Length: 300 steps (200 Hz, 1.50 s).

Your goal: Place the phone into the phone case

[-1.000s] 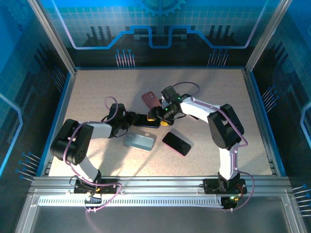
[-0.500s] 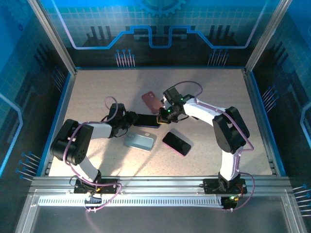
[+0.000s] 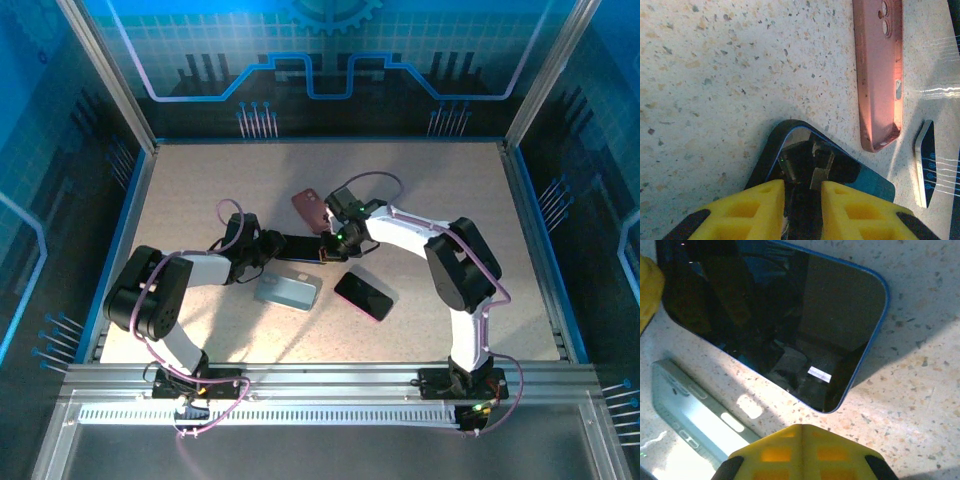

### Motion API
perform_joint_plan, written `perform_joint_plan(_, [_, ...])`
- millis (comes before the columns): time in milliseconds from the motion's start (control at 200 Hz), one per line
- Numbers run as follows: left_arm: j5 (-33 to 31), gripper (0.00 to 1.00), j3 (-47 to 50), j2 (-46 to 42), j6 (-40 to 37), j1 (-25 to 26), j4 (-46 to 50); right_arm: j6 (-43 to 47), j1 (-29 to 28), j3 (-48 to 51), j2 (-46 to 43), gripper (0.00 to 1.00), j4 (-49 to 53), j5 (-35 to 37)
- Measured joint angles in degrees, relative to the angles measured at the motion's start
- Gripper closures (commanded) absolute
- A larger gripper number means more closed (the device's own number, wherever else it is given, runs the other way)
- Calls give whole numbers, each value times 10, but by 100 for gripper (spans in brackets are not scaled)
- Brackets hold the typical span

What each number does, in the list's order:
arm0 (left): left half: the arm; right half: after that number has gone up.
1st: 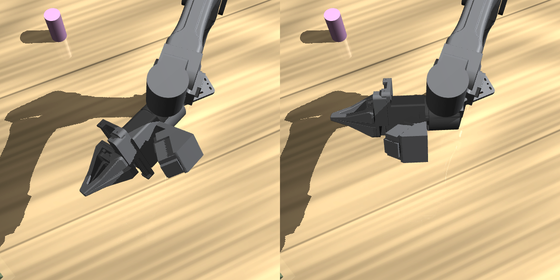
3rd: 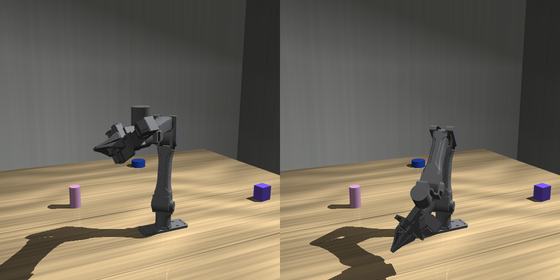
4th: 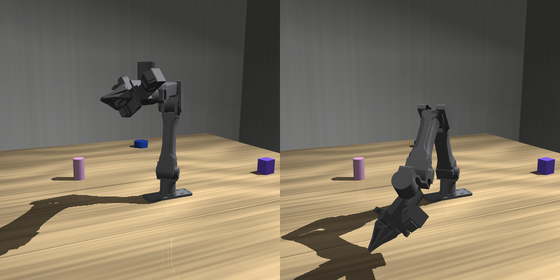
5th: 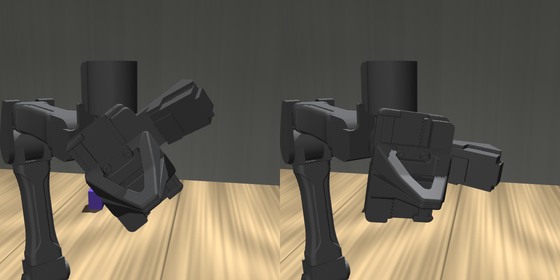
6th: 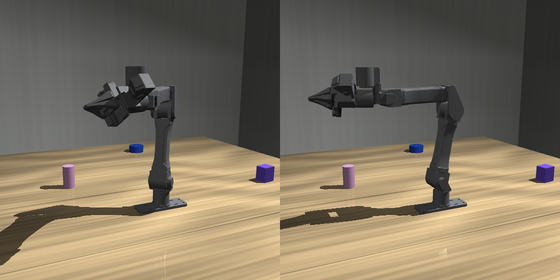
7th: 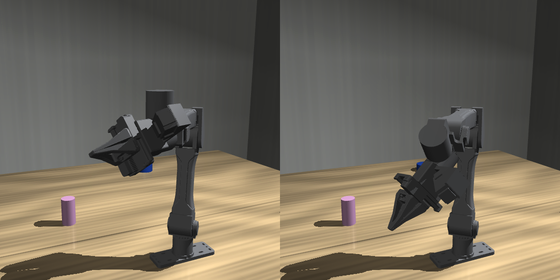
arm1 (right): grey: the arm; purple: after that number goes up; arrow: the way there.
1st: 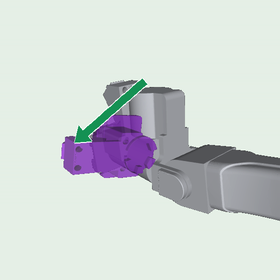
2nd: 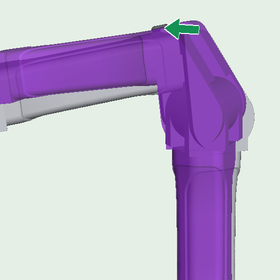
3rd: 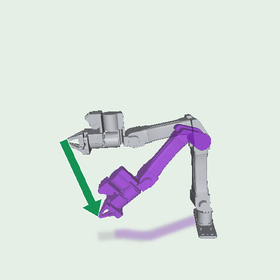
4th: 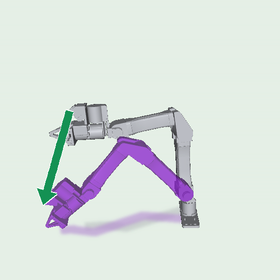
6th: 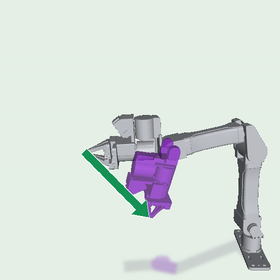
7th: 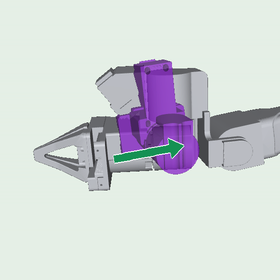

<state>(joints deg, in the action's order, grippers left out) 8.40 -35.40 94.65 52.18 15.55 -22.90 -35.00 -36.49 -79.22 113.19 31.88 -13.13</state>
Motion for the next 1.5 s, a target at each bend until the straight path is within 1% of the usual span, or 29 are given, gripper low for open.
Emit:
perform_joint_plan(480, [0, 74, 0, 0, 0, 0, 2, 21, -13, -34, 36, 100, 26, 37])
perform_joint_plan(1501, [0, 74, 0, 0, 0, 1, 3, 23, -19, -61, 34, 100, 38, 57])
